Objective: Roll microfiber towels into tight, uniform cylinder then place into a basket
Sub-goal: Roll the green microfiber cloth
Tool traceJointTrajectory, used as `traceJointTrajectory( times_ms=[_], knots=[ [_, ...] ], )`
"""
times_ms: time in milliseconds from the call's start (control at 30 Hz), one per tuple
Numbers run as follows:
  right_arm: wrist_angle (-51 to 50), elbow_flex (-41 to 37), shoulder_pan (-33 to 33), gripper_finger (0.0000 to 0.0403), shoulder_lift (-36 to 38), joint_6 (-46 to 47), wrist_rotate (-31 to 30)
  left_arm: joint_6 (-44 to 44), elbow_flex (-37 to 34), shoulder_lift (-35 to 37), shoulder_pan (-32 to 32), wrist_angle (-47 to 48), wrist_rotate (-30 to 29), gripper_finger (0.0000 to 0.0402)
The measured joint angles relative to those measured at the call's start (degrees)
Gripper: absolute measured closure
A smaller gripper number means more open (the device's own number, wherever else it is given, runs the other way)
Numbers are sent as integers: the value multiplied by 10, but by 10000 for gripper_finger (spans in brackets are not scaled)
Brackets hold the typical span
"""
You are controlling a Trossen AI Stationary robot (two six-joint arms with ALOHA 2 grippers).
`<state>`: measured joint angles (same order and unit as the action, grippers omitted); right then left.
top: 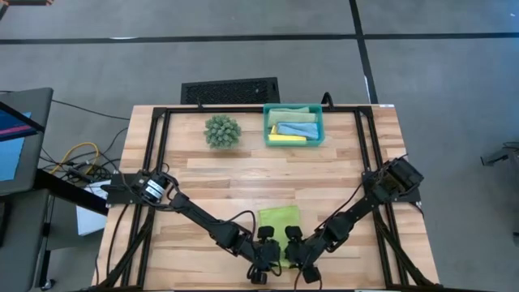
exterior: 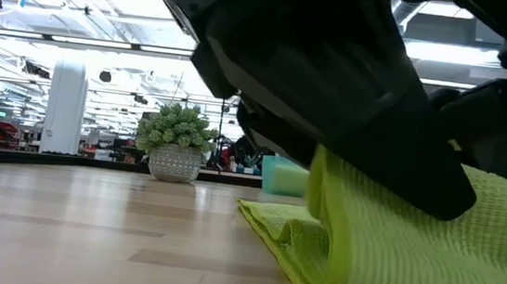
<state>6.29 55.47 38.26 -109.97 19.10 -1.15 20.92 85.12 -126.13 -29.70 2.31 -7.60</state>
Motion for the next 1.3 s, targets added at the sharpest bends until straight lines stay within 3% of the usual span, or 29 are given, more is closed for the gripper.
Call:
traceJointTrajectory(
  times_ms=[100,267,333,400,600,900,1300],
  knots=[
    [1,0,-6,236,0,-1,-1,0,6,0,-3,2,-2,264],
    [-4,0,-15,336,0,-1,1,31,52,0,-2,74,12,264],
    [-5,0,-17,376,3,-1,18,33,69,0,-4,104,-1,264],
    [-5,0,-17,390,10,-2,37,22,74,1,-7,113,-25,264],
    [-10,0,-20,366,24,-20,134,-2,73,1,-5,176,-96,264],
    [4,-14,-70,391,19,-31,199,-39,73,-3,-11,211,-157,264],
    [-3,-34,-132,318,19,-41,206,-69,73,-3,-32,189,-198,264]
  ],
)
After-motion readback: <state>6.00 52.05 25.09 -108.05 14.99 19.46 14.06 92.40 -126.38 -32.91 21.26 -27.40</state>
